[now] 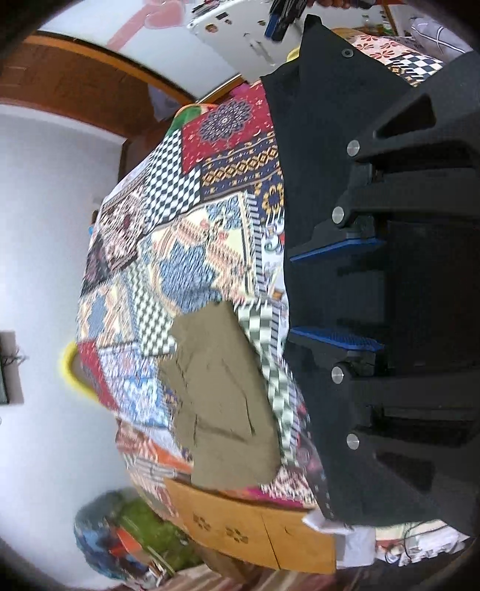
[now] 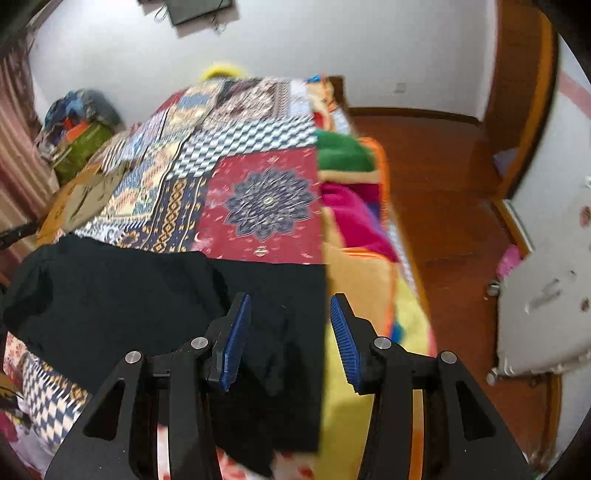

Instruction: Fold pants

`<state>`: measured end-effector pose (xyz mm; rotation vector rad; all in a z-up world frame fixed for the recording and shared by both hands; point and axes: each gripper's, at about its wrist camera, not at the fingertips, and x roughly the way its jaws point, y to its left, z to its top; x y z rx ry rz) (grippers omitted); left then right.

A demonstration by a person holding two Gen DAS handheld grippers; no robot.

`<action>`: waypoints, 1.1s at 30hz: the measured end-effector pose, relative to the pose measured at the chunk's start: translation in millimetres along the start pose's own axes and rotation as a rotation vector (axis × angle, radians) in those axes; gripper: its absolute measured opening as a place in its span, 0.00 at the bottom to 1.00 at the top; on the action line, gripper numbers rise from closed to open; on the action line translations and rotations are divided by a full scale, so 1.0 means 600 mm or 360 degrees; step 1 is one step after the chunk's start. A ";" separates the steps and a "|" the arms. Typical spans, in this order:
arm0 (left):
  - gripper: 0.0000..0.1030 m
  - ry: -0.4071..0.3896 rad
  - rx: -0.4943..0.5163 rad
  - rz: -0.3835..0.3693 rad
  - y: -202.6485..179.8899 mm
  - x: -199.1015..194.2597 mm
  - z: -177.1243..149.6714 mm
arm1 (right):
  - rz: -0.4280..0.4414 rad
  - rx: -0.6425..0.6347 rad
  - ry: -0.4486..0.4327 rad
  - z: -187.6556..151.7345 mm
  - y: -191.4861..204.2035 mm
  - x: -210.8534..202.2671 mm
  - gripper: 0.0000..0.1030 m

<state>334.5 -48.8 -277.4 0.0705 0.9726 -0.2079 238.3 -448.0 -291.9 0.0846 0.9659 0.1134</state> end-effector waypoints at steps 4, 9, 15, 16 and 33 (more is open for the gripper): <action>0.36 0.0081 0.0010 -0.0049 -0.019 0.037 -0.010 | 0.0082 -0.0019 0.0172 -0.013 0.012 0.071 0.40; 0.36 0.0194 0.0014 -0.0062 -0.028 0.075 -0.035 | 0.0119 -0.0006 0.0266 -0.030 0.011 0.101 0.38; 0.36 0.0235 -0.0012 -0.0046 -0.027 0.086 -0.047 | 0.0098 -0.0041 0.0188 -0.031 0.017 0.095 0.12; 0.36 0.0235 -0.0009 -0.0041 -0.027 0.085 -0.047 | 0.0086 -0.0055 0.0166 -0.029 0.019 0.091 0.11; 0.51 0.0263 0.0072 -0.0074 -0.057 0.103 -0.011 | -0.0140 0.0022 -0.0088 0.025 -0.030 0.075 0.08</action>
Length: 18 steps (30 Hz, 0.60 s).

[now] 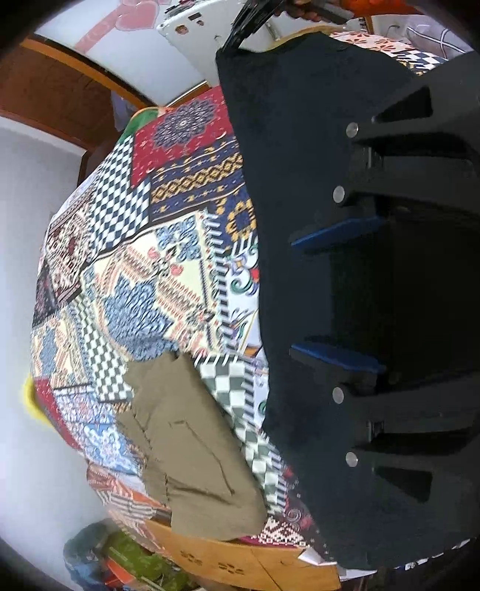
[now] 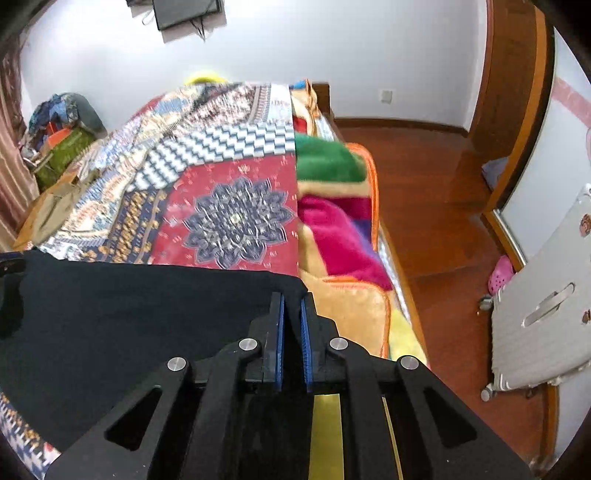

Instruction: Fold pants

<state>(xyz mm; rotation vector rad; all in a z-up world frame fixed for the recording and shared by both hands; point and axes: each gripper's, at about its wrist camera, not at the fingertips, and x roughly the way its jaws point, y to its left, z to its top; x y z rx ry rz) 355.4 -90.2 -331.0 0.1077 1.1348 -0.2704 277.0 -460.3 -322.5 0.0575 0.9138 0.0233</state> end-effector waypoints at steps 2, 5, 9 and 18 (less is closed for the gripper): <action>0.51 0.0017 0.0022 0.0011 -0.007 0.003 -0.008 | -0.0044 -0.0024 0.0091 -0.005 0.004 0.024 0.08; 0.51 0.0009 0.0012 0.0007 -0.006 -0.013 -0.022 | -0.0151 -0.0025 0.0160 -0.012 -0.005 0.032 0.12; 0.53 -0.0039 -0.0076 -0.0002 0.015 -0.053 -0.042 | -0.0098 -0.0024 0.0161 -0.015 -0.002 -0.012 0.15; 0.61 -0.0177 -0.0182 0.0086 0.045 -0.165 -0.127 | 0.0281 -0.0298 -0.0056 -0.026 0.135 -0.160 0.33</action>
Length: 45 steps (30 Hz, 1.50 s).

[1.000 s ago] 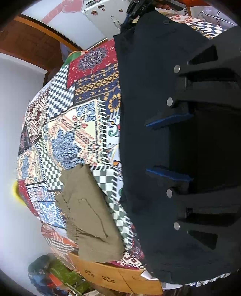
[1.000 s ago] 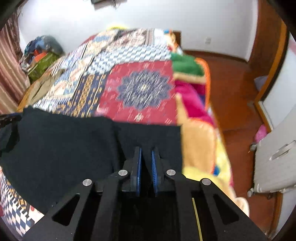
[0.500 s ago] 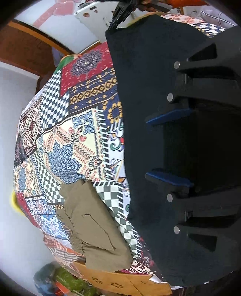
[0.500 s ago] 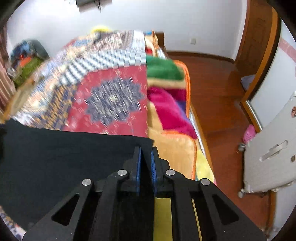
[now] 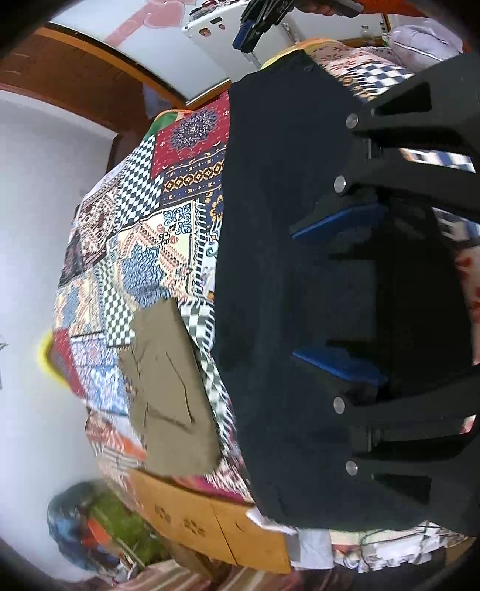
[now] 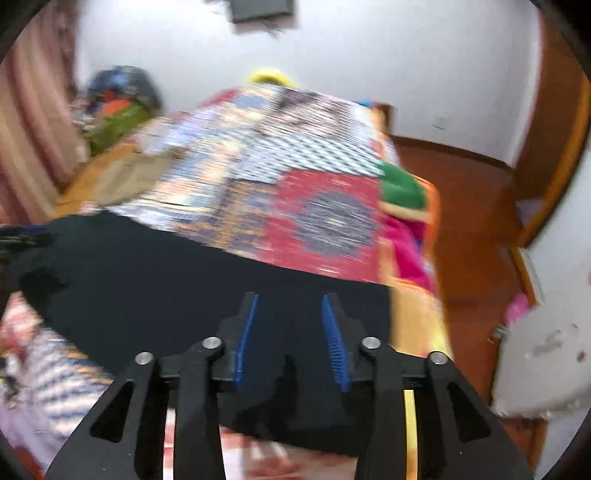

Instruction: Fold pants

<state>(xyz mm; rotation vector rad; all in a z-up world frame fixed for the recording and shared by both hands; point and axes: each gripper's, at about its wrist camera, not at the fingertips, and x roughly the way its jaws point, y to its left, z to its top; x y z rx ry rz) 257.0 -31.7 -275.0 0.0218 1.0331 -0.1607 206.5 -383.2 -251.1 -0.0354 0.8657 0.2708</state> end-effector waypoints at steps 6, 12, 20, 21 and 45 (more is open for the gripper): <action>0.63 -0.0008 0.0044 -0.0021 -0.006 -0.041 -0.072 | 0.0287 -0.0213 0.0014 0.002 0.133 0.003 0.33; 0.63 0.0073 0.0078 -0.0033 -0.006 -0.031 -0.148 | 0.0472 -0.0372 0.0143 -0.023 0.231 0.042 0.33; 0.72 0.0129 0.0042 -0.0023 0.017 -0.003 -0.187 | 0.0463 -0.0501 0.0269 -0.042 0.277 0.074 0.39; 0.72 0.0125 0.0055 -0.0011 0.015 0.000 -0.189 | 0.0464 -0.0498 0.0271 -0.042 0.276 0.075 0.39; 0.16 0.0081 -0.0030 -0.0253 0.021 -0.009 -0.208 | 0.0596 -0.0390 0.0383 -0.027 0.273 0.081 0.12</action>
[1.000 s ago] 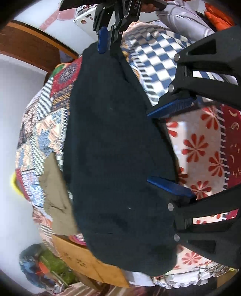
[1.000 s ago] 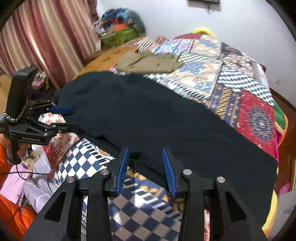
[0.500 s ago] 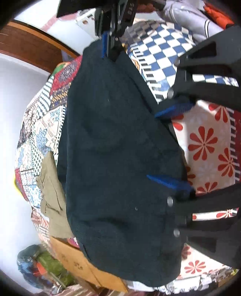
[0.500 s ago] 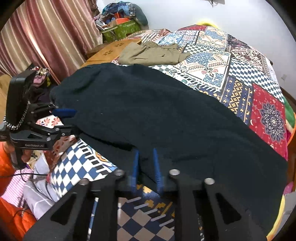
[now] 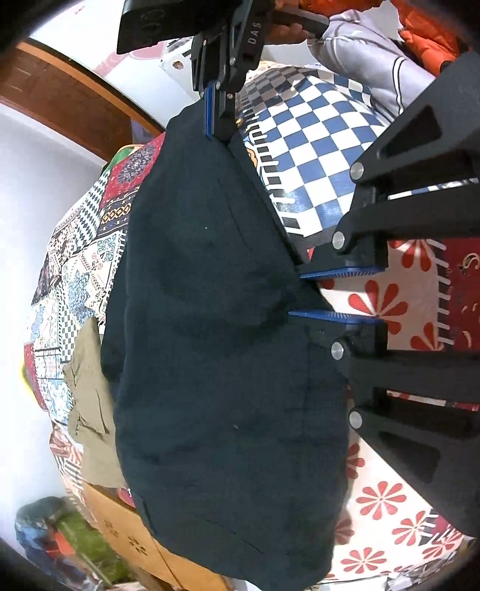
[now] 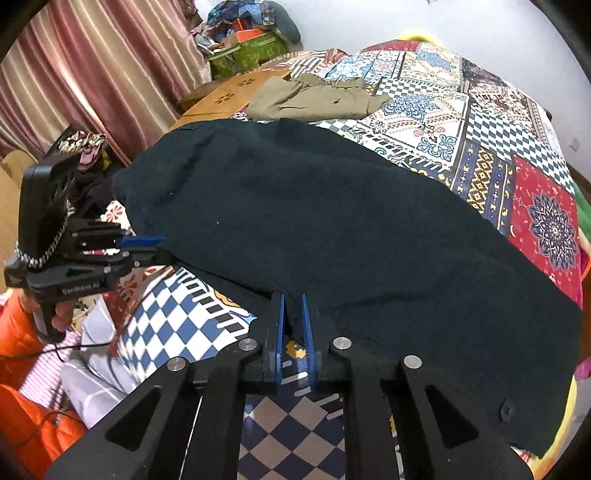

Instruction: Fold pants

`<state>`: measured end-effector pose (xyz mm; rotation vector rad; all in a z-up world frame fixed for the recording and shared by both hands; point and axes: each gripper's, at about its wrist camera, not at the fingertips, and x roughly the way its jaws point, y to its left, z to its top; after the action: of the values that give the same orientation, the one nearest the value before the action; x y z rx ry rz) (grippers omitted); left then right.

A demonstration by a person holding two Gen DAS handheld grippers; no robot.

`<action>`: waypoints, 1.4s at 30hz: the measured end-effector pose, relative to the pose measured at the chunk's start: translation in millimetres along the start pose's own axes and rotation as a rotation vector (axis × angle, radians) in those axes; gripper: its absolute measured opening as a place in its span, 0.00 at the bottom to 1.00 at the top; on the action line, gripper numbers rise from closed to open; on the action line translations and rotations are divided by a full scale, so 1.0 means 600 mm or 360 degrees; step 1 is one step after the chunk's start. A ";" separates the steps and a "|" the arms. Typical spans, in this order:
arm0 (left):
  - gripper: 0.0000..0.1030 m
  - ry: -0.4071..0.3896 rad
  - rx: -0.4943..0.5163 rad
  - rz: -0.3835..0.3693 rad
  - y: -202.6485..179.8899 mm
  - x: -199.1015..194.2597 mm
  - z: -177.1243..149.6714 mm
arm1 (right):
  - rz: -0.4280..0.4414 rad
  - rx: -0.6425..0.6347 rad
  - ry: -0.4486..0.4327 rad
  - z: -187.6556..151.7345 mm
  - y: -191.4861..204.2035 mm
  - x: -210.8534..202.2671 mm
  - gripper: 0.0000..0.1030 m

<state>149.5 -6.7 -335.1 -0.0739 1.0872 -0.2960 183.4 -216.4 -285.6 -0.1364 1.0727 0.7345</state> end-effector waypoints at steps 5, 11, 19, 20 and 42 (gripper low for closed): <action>0.39 -0.0063 -0.0044 0.0025 0.020 -0.054 0.009 | 0.0002 -0.0012 -0.0052 0.027 0.002 -0.033 0.21; 0.53 -0.0281 -0.0159 0.0145 0.089 -0.136 0.050 | -0.0053 -0.0039 -0.0204 0.084 0.002 -0.059 0.37; 0.53 -0.0337 -0.0386 0.0349 0.259 -0.141 0.136 | -0.0060 -0.0071 -0.0235 0.178 -0.009 -0.005 0.37; 0.53 -0.0329 -0.0399 0.0353 0.274 -0.133 0.142 | -0.0054 -0.0072 -0.0230 0.188 -0.011 0.005 0.37; 0.30 -0.0052 -0.0381 0.0092 0.394 0.031 0.199 | 0.0197 -0.0001 0.0245 0.295 -0.025 0.268 0.37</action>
<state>309.8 204.8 -343.6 -0.2595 1.0865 -0.1112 368.1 -72.2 -336.2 -0.1294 1.2356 0.8461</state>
